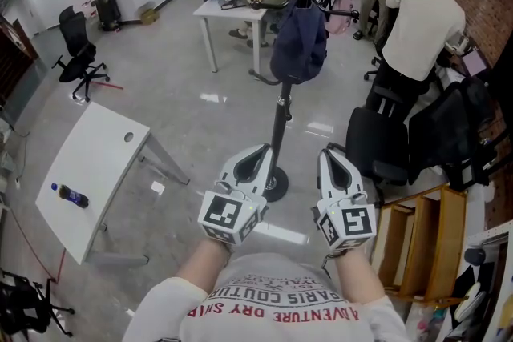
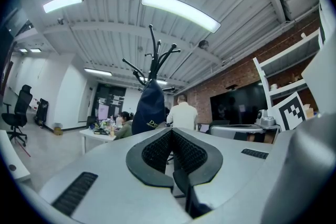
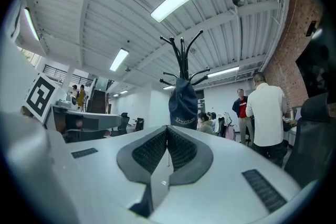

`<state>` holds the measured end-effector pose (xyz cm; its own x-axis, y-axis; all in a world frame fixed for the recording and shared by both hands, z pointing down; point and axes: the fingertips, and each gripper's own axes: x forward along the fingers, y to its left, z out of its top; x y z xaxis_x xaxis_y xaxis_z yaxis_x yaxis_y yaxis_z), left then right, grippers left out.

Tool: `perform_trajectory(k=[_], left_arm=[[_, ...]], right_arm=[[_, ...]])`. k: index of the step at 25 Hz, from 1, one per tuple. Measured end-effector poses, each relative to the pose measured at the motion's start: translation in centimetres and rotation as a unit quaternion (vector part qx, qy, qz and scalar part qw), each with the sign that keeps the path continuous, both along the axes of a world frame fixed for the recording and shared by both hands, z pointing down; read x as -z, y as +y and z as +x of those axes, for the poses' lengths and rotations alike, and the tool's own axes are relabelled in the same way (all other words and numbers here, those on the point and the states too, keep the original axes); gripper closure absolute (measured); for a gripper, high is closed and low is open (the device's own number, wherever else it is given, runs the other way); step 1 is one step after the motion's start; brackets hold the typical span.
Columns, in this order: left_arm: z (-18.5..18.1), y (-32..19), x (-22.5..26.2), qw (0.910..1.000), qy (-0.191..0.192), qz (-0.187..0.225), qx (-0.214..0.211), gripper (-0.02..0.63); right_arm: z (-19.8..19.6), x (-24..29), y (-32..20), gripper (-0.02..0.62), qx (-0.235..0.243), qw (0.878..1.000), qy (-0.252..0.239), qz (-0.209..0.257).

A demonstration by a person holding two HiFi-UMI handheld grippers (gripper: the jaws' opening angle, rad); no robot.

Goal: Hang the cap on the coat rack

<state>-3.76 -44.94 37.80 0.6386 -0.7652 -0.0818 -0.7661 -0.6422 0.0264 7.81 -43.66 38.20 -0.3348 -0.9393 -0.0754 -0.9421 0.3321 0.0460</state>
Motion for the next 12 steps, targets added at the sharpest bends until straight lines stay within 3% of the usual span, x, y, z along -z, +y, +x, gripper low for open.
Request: perform_trajectory(k=[12], left_arm=[[-0.5, -0.3, -1.1, 0.9999, -0.002, -0.013, 0.008, 0.601]], right_arm=[[-0.2, -1.0, -0.4, 0.580, 0.002, 1.000, 0.001, -0.006]])
